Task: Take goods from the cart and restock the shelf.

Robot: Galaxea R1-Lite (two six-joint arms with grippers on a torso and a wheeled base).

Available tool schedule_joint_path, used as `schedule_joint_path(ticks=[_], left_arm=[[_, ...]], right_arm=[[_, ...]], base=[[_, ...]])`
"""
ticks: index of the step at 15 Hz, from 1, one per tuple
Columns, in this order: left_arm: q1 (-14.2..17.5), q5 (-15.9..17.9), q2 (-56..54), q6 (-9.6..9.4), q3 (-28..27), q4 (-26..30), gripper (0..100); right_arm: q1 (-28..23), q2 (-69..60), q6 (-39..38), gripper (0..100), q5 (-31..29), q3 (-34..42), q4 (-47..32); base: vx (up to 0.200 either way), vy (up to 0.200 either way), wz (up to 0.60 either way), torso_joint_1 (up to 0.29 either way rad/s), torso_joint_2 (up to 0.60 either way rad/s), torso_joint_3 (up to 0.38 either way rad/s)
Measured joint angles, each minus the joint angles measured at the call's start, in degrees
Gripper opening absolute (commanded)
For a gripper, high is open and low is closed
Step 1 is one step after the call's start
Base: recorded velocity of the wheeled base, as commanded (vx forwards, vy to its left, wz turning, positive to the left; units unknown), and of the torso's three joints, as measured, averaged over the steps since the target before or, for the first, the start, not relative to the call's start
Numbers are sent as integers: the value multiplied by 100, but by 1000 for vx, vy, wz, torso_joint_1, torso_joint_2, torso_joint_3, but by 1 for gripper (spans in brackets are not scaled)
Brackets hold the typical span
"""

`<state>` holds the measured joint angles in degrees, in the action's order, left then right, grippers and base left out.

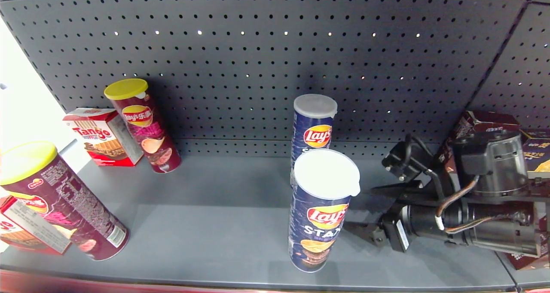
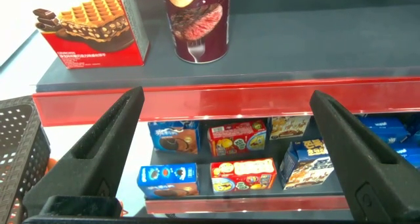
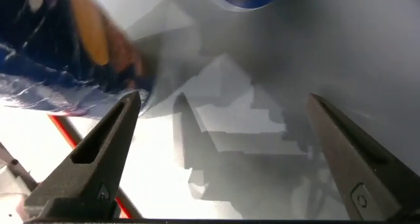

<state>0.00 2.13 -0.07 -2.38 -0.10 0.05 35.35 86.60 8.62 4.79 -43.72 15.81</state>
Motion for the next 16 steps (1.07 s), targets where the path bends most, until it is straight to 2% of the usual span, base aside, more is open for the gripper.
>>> schedule_joint_path(ticks=[4,8,10,13,16], left_arm=[[0,2,0,2,0,2,100],[0,2,0,2,0,2,100],[0,5,0,-11,0,5,100],[0,7,0,-18,0,2,100],[0,7,0,-18,0,2,100]], right_arm=[[-741,-837,-4,100,5,-176,116],[-1904,-1849,-2,100,0,-74,503],[-2309,-2459,5,100,-11,17,527],[-2566,-3309,20,100,-12,290,400],[-2712,-4397,38,100,-11,929,-60]], base=[[0,0,0,0,0,0],[0,0,0,0,0,0],[0,0,0,0,0,0],[0,0,0,0,0,0],[0,0,0,0,0,0]])
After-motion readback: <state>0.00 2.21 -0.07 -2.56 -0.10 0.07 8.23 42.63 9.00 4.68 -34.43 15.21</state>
